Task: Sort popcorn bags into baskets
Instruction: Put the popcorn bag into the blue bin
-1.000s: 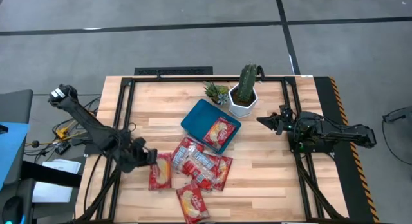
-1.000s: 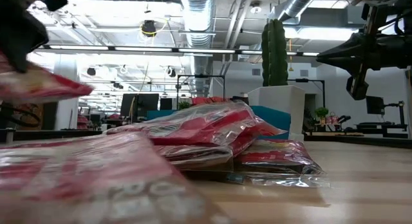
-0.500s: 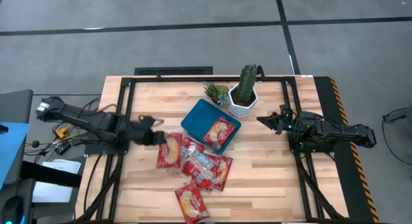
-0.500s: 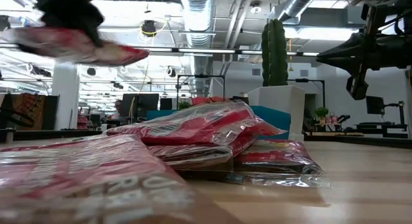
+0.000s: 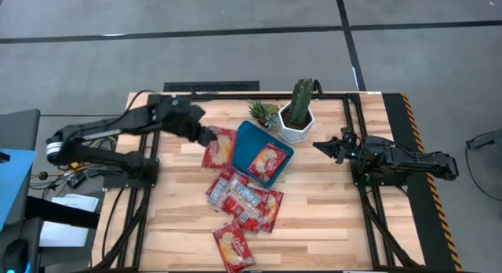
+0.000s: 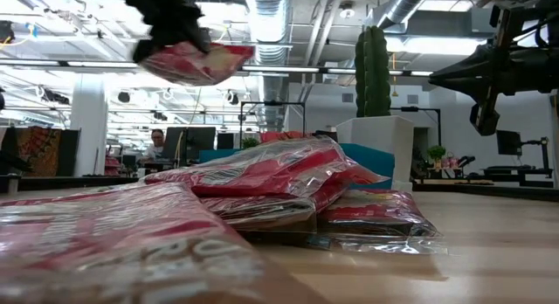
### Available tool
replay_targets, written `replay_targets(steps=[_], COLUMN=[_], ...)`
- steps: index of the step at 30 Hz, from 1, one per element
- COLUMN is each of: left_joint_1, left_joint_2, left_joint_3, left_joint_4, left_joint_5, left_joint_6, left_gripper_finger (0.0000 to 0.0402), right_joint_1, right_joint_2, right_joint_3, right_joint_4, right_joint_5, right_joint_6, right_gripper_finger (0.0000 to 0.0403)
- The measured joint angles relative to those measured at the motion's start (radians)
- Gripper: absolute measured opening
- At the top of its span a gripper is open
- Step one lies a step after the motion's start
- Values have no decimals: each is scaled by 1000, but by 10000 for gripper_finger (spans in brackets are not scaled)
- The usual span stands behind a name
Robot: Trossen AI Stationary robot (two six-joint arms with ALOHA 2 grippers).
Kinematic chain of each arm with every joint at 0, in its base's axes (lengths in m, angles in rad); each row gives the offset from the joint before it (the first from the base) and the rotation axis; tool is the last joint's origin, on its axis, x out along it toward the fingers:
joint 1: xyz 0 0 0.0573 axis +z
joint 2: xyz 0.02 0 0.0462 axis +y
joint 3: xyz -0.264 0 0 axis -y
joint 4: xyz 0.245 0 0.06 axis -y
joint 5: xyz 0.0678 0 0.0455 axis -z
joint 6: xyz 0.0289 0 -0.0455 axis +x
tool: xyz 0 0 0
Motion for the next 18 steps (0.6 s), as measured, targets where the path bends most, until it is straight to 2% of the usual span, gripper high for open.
replay_targets(steps=[3,9,14,18], left_joint_1=[57,136,165,170], left_joint_2=[130,402,595,671], left_joint_3=[111,348,510,529], left_joint_4=[-56,-97,-129,-141], left_joint_5=[58,99,166,200], left_joint_6=[169,430,546,564], left_gripper_finger=[4,4,4,4], right_joint_1=[0,0,0,0], right_joint_2=[0,0,0,0], right_joint_3=[0,0,0,0], right_joint_4=[0,0,0,0], right_joint_5=[0,0,0,0], right_joint_6=[0,3,3,3], right_gripper_finger=[52,52,52,52])
